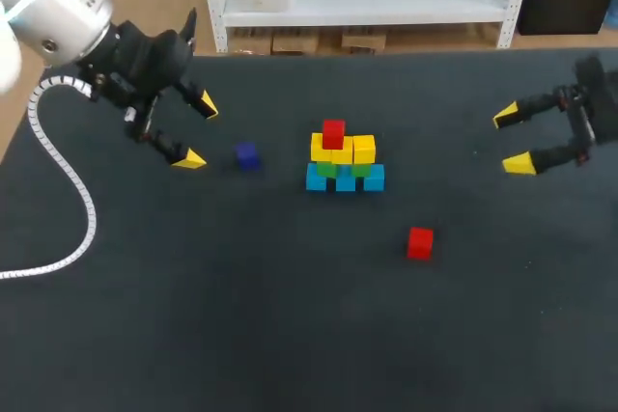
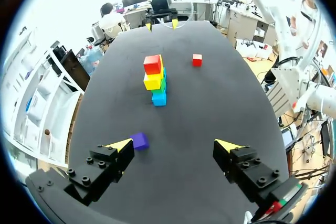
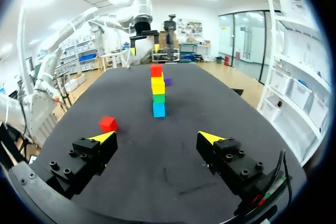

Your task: Place the blue cubes, place green cubes on the blue cubes, place the yellow cubes on the green cubes, then place the red cubes on the yellow cubes, and place purple cube on the red cubes.

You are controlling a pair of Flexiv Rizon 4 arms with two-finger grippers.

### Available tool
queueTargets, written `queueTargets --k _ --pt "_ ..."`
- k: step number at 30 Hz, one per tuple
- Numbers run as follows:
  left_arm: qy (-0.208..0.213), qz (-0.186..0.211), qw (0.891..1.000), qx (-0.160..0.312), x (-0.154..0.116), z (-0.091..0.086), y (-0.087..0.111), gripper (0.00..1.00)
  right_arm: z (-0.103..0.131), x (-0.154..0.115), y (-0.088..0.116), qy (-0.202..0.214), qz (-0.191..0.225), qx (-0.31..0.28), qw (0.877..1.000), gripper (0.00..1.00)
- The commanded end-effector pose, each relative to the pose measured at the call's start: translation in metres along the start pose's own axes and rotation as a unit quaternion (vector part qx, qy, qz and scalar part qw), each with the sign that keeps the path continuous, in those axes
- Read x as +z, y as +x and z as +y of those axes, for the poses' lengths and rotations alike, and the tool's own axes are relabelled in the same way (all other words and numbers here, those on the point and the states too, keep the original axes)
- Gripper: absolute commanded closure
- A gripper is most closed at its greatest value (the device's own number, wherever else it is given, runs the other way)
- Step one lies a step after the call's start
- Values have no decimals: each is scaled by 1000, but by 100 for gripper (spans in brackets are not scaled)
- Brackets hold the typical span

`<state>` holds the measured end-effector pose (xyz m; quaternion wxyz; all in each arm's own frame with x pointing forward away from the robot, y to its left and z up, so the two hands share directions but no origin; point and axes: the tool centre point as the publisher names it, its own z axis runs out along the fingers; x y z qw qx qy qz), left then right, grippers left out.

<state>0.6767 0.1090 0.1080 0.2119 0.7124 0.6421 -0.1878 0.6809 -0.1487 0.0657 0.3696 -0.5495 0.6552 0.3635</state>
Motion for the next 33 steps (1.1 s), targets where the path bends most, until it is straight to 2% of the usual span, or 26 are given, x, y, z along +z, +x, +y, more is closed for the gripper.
queueTargets --k 1,4,7,10,13,20,26,33 --pt "1 0 1000 0 1 2 0 0 58 17 -1 118 5 26 993 0" --pt "1 0 1000 0 1 2 0 0 73 28 -2 137 1 46 989 0" --pt "1 0 1000 0 1 2 0 0 93 38 -5 128 -5 46 991 0" --pt "1 0 1000 0 1 2 0 0 113 52 -5 99 -2 36 994 0" --pt "1 0 1000 0 1 2 0 0 123 65 -2 83 2 30 996 0" --pt "1 0 1000 0 1 2 0 0 128 90 8 121 30 50 991 0" --pt "1 0 1000 0 1 2 0 0 123 116 15 115 28 61 991 0" --pt "1 0 1000 0 1 2 0 0 114 122 16 121 24 60 991 0"
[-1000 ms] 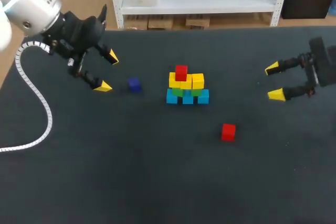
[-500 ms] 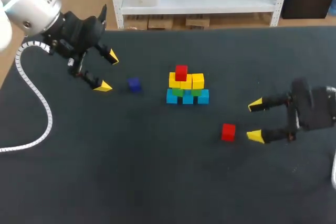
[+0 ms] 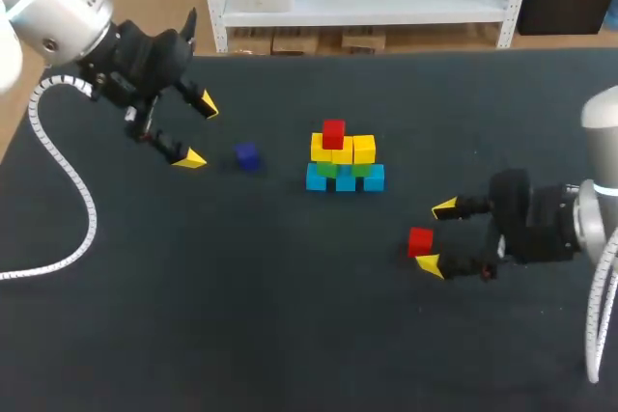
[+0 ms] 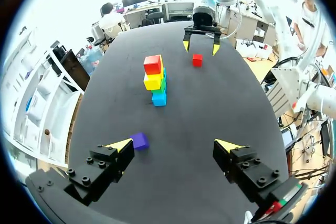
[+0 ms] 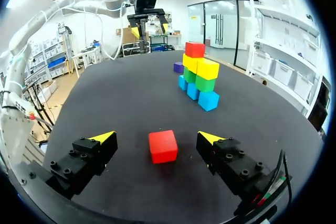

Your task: Place the blue cubes, place green cubes on the blue cubes, place the yellow cubes on the green cubes, then place the red cubes on the yellow cubes, and place purple cube on the red cubes.

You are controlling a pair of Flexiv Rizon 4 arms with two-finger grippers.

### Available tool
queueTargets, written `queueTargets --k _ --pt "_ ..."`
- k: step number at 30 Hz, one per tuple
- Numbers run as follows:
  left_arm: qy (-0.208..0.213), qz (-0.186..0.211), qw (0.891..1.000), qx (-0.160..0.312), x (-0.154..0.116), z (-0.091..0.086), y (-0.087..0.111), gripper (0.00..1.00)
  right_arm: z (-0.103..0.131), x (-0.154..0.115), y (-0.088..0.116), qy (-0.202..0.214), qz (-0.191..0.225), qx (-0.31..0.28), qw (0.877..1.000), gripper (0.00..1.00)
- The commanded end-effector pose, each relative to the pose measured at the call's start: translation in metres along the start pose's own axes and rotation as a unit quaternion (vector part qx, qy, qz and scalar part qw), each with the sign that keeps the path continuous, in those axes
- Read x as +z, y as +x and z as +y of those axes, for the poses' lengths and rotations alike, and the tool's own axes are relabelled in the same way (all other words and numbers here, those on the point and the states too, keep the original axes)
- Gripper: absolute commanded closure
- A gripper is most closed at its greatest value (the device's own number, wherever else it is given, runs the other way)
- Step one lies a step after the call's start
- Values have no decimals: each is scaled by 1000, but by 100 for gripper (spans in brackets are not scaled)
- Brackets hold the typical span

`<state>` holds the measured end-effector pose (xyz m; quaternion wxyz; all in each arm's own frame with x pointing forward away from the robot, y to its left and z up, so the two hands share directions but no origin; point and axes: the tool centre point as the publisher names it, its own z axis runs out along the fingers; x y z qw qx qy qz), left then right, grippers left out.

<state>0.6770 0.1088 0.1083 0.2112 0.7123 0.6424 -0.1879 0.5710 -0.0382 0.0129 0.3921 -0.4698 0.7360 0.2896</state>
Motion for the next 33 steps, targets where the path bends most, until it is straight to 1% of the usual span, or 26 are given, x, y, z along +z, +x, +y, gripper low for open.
queueTargets --k 1,7,9,11,13,14,15,16,18,23,24,27,32,33 --pt "0 0 1000 1 1 1 0 0 -4 11 5 0 -2 -2 1000 0" --pt "0 0 1000 1 1 1 0 0 -5 11 8 -5 5 -11 1000 0" --pt "0 0 1000 1 1 1 0 0 -4 10 9 -6 5 -12 1000 25" --pt "0 0 1000 1 1 1 0 0 -4 8 9 -8 5 -16 1000 27" --pt "0 0 1000 1 1 1 0 0 -4 7 9 -12 6 -19 1000 24" --pt "0 0 1000 1 1 1 0 0 -4 6 10 -13 7 -21 1000 27" --pt "0 0 1000 1 1 1 0 0 -4 6 10 -15 8 -22 1000 28" --pt "0 0 1000 1 1 1 0 0 -4 6 11 -16 8 -23 1000 27" --pt "0 0 1000 1 1 1 0 0 -5 6 13 -19 9 -24 999 35" --pt "0 0 1000 1 1 1 0 0 -8 7 15 -28 7 -32 999 45" --pt "0 0 1000 1 1 1 0 0 -9 7 15 -31 7 -37 999 50" --pt "0 0 1000 1 1 1 0 0 -10 9 16 -39 6 -41 998 52" --pt "0 0 1000 1 1 1 0 0 -12 11 17 -43 7 -47 998 60" --pt "0 0 1000 1 1 1 0 0 -13 11 17 -42 7 -47 998 67"
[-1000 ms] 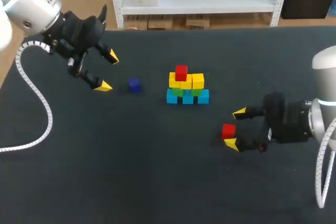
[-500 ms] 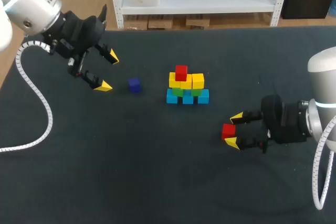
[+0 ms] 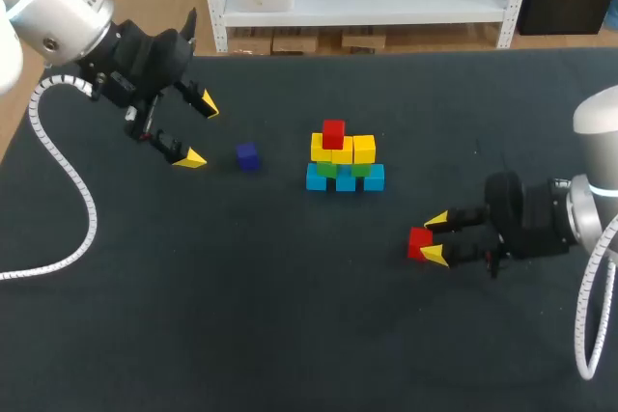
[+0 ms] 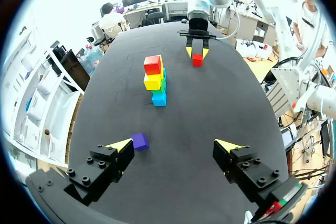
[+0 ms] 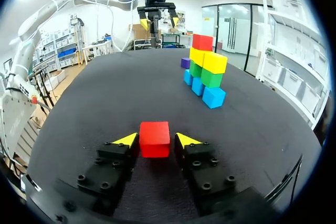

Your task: Place the blue cubes, place green cubes on the blue cubes, place the yellow cubes on the green cubes, then place the red cubes on the yellow cubes, and place purple cube on the red cubes.

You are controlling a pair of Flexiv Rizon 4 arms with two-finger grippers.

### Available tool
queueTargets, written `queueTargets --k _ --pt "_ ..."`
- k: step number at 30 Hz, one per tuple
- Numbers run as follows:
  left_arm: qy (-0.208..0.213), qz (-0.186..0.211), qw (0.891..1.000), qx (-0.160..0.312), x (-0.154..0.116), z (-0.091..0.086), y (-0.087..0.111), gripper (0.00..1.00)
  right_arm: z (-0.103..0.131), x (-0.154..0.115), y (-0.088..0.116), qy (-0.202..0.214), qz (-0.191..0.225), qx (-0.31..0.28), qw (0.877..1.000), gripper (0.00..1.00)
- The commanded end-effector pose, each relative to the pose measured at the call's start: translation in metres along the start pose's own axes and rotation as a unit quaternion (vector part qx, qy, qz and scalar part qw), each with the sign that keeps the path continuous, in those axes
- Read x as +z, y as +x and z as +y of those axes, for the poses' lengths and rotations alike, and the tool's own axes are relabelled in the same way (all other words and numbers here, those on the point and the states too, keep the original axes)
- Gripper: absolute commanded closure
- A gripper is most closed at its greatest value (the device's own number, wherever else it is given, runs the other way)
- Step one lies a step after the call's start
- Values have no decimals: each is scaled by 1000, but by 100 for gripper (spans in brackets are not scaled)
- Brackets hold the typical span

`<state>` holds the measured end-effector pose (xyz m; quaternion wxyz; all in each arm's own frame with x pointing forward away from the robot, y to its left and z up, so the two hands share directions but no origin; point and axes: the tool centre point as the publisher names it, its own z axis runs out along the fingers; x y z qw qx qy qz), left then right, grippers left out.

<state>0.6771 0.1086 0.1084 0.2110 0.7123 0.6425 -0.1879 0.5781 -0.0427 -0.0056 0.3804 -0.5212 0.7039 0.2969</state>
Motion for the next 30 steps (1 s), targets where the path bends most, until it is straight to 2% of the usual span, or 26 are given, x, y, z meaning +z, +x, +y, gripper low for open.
queueTargets --k 1,2,3,10,16,19,24,30 --pt "0 -1 1000 1 1 1 1 0 -4 2 2 -1 0 0 1000 71" --pt "0 -1 1000 1 1 1 1 0 -4 1 2 -1 0 1 1000 79" --pt "0 -1 1000 1 1 1 1 0 -4 1 2 0 -1 2 1000 100" --pt "0 -1 1000 1 1 1 1 0 -12 -8 -8 19 -5 10 1000 100" --pt "0 -1 1000 1 1 1 1 0 -35 -21 -29 34 -16 28 999 100" --pt "0 -1 1000 1 1 1 1 0 -48 -23 -41 21 -23 32 999 100" --pt "0 -1 1000 1 1 1 1 0 -74 -28 -70 -36 -22 16 999 100" --pt "0 -1 1000 1 1 1 1 0 -99 -34 -97 -22 -13 -18 1000 100"
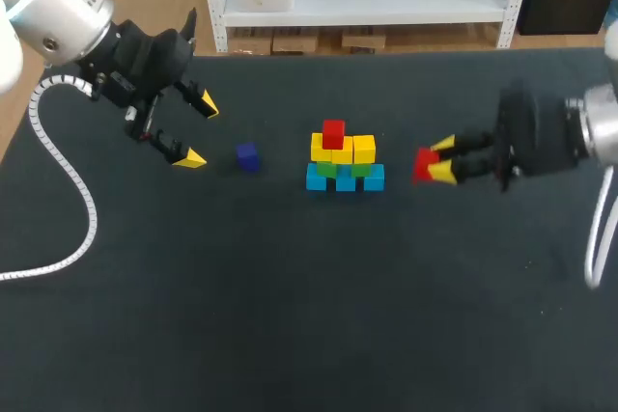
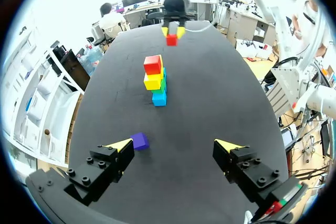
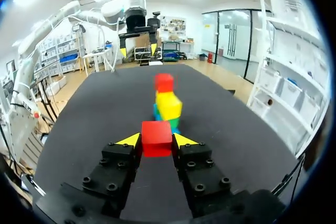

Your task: Place the blue cubes, place green cubes on the blue cubes, place the yellow cubes on the green cubes, then place the red cubes on the yellow cubes, and place purple cube on the red cubes.

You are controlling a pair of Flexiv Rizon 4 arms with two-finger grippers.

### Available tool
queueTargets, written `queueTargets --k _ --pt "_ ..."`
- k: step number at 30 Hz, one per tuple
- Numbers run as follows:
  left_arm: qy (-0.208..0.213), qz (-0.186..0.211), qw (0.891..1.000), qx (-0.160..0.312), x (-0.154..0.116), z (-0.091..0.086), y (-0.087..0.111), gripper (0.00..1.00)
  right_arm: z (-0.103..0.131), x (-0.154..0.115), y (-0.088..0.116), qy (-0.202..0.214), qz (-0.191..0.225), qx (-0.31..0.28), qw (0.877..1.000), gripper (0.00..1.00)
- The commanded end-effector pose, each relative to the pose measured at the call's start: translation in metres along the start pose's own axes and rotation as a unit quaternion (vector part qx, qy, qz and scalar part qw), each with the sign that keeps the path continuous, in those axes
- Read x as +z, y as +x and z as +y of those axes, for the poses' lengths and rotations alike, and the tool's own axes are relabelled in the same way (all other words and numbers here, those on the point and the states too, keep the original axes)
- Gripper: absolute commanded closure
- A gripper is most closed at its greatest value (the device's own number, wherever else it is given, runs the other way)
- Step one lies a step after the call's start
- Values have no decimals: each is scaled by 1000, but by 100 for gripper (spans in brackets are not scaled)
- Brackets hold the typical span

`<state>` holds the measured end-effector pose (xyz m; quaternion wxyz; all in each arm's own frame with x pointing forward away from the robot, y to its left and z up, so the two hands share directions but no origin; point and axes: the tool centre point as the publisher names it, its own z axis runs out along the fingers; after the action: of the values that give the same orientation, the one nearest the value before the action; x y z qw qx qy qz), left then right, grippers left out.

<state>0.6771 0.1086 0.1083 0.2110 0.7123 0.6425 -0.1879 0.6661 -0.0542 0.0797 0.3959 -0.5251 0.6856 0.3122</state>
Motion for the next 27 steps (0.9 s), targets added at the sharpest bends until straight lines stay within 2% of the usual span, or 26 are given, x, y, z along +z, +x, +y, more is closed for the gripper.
queueTargets --k 1,6,11,27 --pt "0 -1 1000 1 1 1 1 0 -17 3 -20 -11 11 -12 1000 100" --pt "0 -1 1000 1 1 1 1 0 -25 14 -39 -9 11 -30 999 100" --pt "0 -1 1000 1 1 1 1 0 -24 27 -52 -14 11 -43 999 100" --pt "0 -1 1000 1 1 1 1 0 -14 59 -58 -43 18 -53 998 100"
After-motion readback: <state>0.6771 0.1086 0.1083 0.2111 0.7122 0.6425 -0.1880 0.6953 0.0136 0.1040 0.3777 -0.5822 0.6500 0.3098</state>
